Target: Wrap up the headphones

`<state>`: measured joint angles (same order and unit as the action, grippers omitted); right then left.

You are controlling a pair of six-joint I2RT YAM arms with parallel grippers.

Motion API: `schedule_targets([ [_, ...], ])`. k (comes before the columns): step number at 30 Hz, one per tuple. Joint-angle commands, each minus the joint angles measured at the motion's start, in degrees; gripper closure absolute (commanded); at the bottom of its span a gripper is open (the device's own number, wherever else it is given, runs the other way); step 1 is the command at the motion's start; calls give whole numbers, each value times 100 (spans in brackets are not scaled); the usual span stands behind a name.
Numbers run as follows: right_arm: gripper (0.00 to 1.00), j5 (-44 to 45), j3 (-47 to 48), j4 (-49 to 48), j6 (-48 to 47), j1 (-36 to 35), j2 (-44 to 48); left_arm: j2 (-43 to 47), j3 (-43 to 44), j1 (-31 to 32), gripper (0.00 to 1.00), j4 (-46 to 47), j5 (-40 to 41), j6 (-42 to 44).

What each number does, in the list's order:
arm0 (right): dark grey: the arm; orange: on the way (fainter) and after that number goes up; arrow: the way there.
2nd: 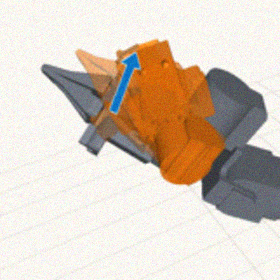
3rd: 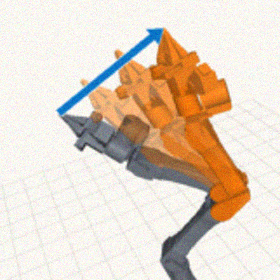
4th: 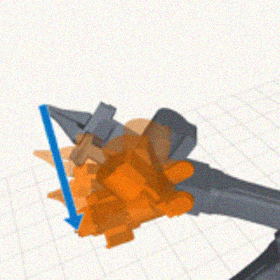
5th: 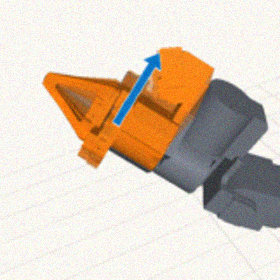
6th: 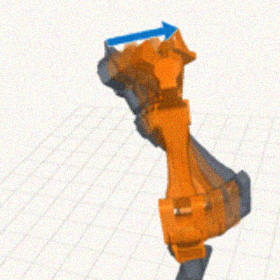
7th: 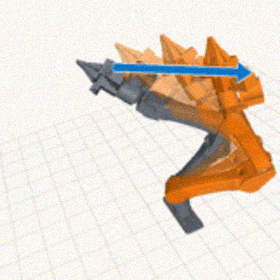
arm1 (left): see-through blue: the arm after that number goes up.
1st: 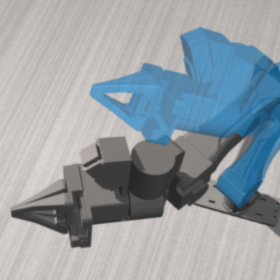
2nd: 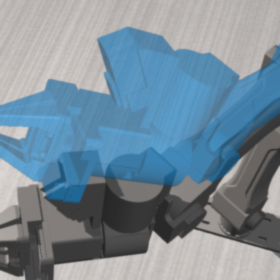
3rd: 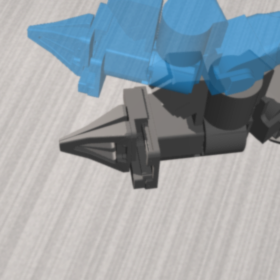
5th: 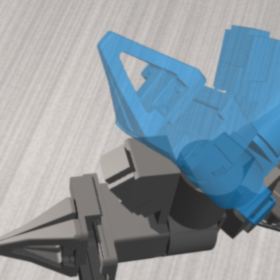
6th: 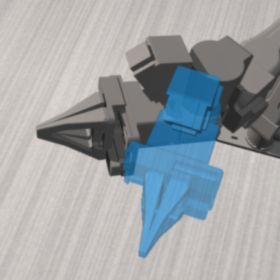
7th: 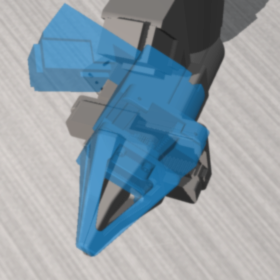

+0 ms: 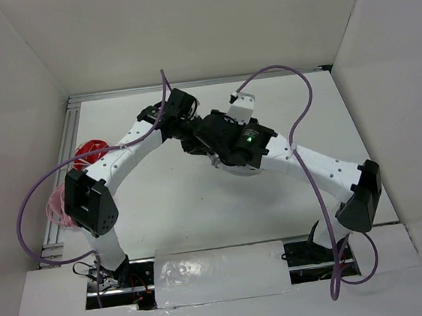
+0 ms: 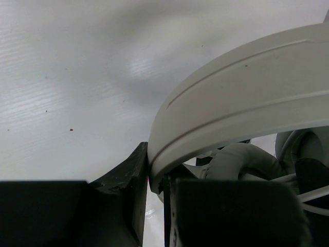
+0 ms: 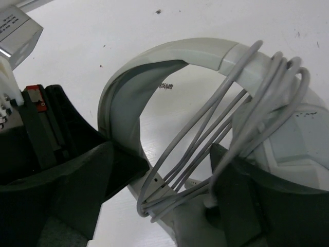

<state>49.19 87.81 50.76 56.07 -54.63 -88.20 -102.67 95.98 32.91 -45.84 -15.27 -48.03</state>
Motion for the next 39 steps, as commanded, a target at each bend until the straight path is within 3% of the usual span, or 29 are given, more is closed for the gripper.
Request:
schedule_targets([
  [1, 14, 249, 26, 1207, 290, -65, 338, 423, 105, -171, 100, 857, -248, -189],
  [3, 13, 301, 17, 1348, 430, -83, 418, 441, 96, -179, 100, 902, -266, -180],
  [4, 5, 354, 26, 1409, 509, -83, 444, 441, 105, -179, 100, 902, -275, -189],
  [6, 0, 390, 17, 1506, 667, -92, 558, 467, 87, -171, 100, 911, -249, -207],
  [13, 0, 284, -36, 1269, 510, -100, 735, 476, 87, -179, 100, 1007, -301, -207],
  [25, 0, 530, 447, 2630, 1238, -241, 532, 406, 184, -179, 100, 945, -275, -277],
  [33, 0, 723, 657, 2859, 1222, -530, 664, 388, 140, -171, 100, 1130, -389, -233],
  [36, 0, 820, 895, 2703, 951, -566, 909, 362, 140, -170, 100, 1130, -407, -189],
  [39, 0, 558, 738, 1959, 82, -566, 1252, 362, 122, -179, 100, 1113, -372, -119],
])
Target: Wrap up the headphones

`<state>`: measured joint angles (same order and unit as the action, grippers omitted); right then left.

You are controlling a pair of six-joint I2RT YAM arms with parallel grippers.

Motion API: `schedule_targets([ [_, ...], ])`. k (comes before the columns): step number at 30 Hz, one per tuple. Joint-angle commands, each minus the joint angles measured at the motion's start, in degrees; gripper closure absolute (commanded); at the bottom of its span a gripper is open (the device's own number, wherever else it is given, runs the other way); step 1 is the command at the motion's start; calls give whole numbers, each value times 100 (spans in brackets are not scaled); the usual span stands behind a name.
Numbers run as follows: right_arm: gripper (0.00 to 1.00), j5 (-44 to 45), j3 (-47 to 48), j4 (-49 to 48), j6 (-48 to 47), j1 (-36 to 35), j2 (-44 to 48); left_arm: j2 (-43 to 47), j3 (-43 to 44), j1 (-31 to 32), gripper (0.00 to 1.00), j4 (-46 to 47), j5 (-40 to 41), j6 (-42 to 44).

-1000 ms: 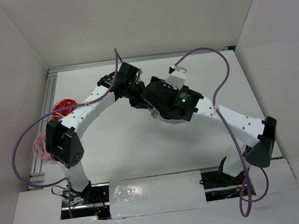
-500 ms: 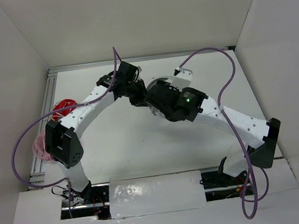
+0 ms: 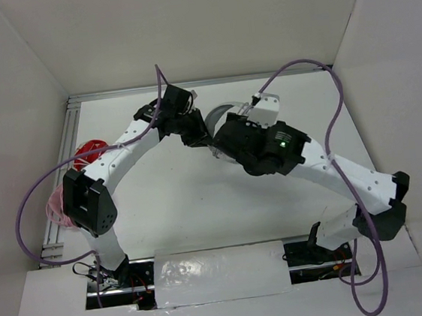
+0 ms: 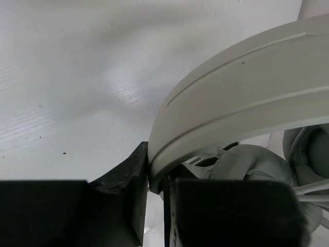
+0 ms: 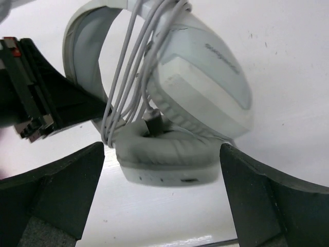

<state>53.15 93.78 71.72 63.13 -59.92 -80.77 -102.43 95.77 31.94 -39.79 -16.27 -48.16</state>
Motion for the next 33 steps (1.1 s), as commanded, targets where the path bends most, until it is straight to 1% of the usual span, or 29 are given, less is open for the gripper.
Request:
schedule_targets([
  [1, 0, 48, 54, -419, -897, -37, 823, 347, 144, -74, 100, 481, -245, -80],
  [2, 0, -49, -191, -640, -1421, -37, 965, 329, 135, -83, 100, 481, -227, -62],
  [3, 0, -346, -437, -1443, -2027, -37, 1306, 329, 135, -83, 100, 472, -227, -18],
  [4, 0, -505, -561, -1451, -2251, -29, 1466, 329, 135, -83, 100, 481, -227, 0],
  [5, 0, -629, -658, -1807, -2514, -28, 1607, 338, 135, -74, 100, 490, -245, 26],
  [6, 0, -882, -755, -1950, -2760, -28, 1870, 338, 118, -83, 100, 507, -262, 52],
  [9, 0, -771, -1001, -2197, -3131, -20, 2310, 347, 109, -83, 100, 525, -306, 175],
  [11, 0, -701, -1159, -2407, -3516, 7, 2460, 347, 74, -74, 100, 525, -298, 263],
  [13, 0, -814, -1230, -2583, -3755, 138, 2601, 373, 30, -65, 100, 525, -315, 342],
  [14, 0, -936, -1239, -2628, -4017, 199, 2619, 399, 4, -57, 100, 560, -315, 395],
  [16, 0, -1191, -1169, -2629, -4072, 401, 2558, 400, -14, 5, 100, 587, -315, 571],
  [17, 0, -1279, -1108, -2446, -4020, 663, 2514, 365, 29, 31, 100, 517, -280, 615],
  [18, 0, -1341, -1029, -2348, -3767, 796, 2435, 338, 73, 83, 100, 455, -263, 693],
  [20, 0, -1596, -1080, -2294, -3616, 1173, 2478, 198, 266, 163, 100, 254, -122, 851],
  [22, 0, -2007, -1291, -2617, -3973, 1429, 2522, 84, 477, 321, 100, 113, 18, 914],
  [23, 0, -2741, -1335, -2741, -4271, 1718, 2470, -21, 522, 382, 100, 68, 97, 975],
  [24, 0, -3018, -1275, -2795, -4648, 1851, 2383, -57, 566, 470, 100, 16, 107, 1106],
  [26, 0, -3274, -960, -2620, -4810, 2097, 2042, -110, 601, 541, 100, 24, -50, 1352],
  [28, 0, -3468, -835, -2585, -5204, 2247, 1751, -84, 444, 602, 100, 155, -174, 1476],
  [29, 0, -3834, -800, -2619, -5406, 2335, 1662, -75, 417, 637, 100, 173, -105, 1589],
  [30, 0, -4003, -782, -2672, -5600, 2466, 1600, -75, 408, 690, 100, 121, -43, 1634],
  [31, 0, -4153, -773, -2672, -5967, 2494, 1434, -119, 434, 716, 100, 77, 18, 1678],
  [33, 0, -4277, -738, -2629, -6181, 2503, 1275, -163, 513, 743, 100, -46, 54, 1801],
])
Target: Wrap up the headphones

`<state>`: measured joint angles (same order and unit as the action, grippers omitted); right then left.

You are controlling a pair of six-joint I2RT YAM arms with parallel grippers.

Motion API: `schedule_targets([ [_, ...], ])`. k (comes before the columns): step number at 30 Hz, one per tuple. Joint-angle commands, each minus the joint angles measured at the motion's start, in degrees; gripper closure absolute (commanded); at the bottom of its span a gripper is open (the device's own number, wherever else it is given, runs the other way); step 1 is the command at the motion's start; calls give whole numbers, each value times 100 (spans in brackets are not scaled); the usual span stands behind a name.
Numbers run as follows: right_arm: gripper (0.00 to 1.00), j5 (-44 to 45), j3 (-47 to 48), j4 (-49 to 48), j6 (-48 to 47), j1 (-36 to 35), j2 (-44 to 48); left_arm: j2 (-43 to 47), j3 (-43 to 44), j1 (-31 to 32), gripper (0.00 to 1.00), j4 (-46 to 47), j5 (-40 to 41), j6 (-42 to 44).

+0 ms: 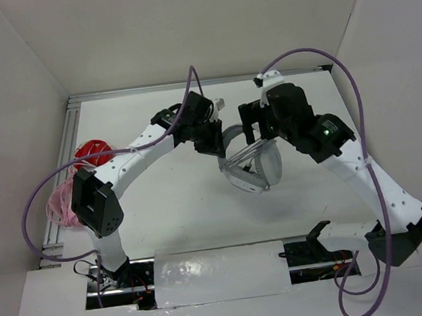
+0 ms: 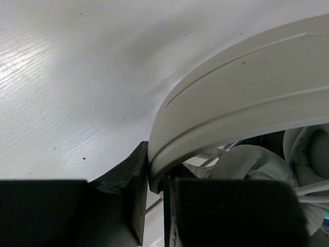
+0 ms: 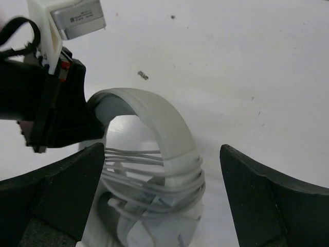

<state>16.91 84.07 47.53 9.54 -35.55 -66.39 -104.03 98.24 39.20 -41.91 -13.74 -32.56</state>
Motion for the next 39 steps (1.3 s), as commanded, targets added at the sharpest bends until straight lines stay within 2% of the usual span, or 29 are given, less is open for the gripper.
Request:
schedule_targets([
  [1, 0, -723, 250, -139, -1144, 74, -320, -47, 310, 26, 100, 87, -217, 284],
  [5, 0, -662, -30, -297, -1498, 136, -454, 14, 205, 123, 100, 200, -217, 583],
  [12, 1, -1969, -523, -210, -2272, 470, -489, 84, 196, 167, 100, 175, -330, 1040],
  [16, 4, -2244, -699, -253, -2439, 567, -498, 163, 152, 158, 100, 183, -340, 1533],
  [18, 11, -2314, -682, -253, -2361, 602, -524, 199, 161, 176, 100, 183, -340, 1638],
  [19, 29, -2393, -716, -296, -2282, 619, -541, 207, 178, 158, 100, 175, -358, 1656],
  [20, 37, -2429, -743, -340, -2238, 619, -542, 207, 178, 158, 100, 183, -375, 1673],
  [23, 54, -2385, -840, -446, -2097, 619, -559, 251, 196, 167, 100, 209, -507, 1752],
  [27, 55, -2183, -954, -490, -2026, 602, -559, 374, 135, 158, 100, 253, -639, 1744],
  [29, 60, -2139, -989, -534, -2000, 602, -559, 480, 91, 176, 100, 297, -691, 1761],
  [30, 68, -2061, -1007, -569, -1991, 576, -559, 523, 47, 167, 100, 324, -735, 1761],
  [32, 77, -1946, -1016, -613, -1930, 540, -559, 629, 38, 167, 100, 368, -797, 1770],
  [33, 91, -1919, -1016, -648, -1904, 540, -559, 655, 55, 167, 100, 377, -797, 1762],
  [34, 96, -1876, -1016, -692, -1868, 506, -559, 673, 73, 167, 100, 368, -797, 1735],
  [35, 100, -1875, -998, -701, -1851, 488, -568, 656, 116, 167, 100, 333, -806, 1718],
  [39, 100, -1552, -980, -788, -1641, 391, -542, 359, 563, 167, 99, 44, -640, 1577],
])
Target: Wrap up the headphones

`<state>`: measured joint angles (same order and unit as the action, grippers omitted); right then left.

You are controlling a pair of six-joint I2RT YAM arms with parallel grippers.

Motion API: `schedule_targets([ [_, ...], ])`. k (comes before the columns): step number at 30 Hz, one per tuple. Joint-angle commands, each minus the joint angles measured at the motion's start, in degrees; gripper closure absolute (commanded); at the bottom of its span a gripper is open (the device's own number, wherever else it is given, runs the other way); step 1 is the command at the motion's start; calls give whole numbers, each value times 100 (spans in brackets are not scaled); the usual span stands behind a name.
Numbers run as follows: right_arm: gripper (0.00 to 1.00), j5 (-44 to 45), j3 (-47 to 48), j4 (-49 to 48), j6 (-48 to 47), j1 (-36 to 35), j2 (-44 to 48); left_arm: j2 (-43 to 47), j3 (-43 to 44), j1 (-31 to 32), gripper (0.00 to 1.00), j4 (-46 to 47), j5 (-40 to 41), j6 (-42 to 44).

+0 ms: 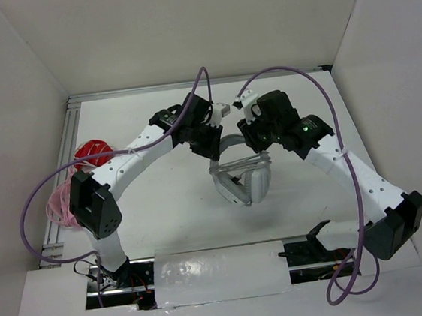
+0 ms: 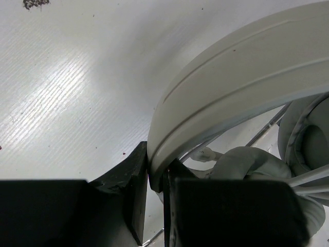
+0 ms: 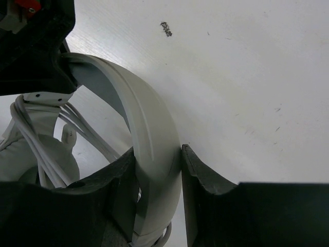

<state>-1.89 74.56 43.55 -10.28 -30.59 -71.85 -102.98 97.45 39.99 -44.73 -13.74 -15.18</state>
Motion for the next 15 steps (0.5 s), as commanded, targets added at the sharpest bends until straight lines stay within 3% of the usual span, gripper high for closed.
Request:
schedule_targets([
  [1, 100, 382, -73, -391, 343, -105, 5, 252, 644, 88, 99, 325, -639, -161],
  [9, 100, 558, -293, -514, 808, 35, 172, -29, 1083, 79, 57, 157, -437, -292],
  [10, 100, 541, -293, -514, 843, 70, 154, -29, 1118, 79, 46, 166, -428, -345],
  [12, 100, 558, -372, -602, 931, 106, 163, -38, 1293, 88, 36, 158, -445, -433],
  [13, 100, 550, -407, -715, 940, 149, 189, -55, 1364, 79, 17, 158, -567, -459],
  [15, 100, 506, -487, -813, 975, 211, 207, -73, 1539, 79, 15, 149, -621, -486],
])
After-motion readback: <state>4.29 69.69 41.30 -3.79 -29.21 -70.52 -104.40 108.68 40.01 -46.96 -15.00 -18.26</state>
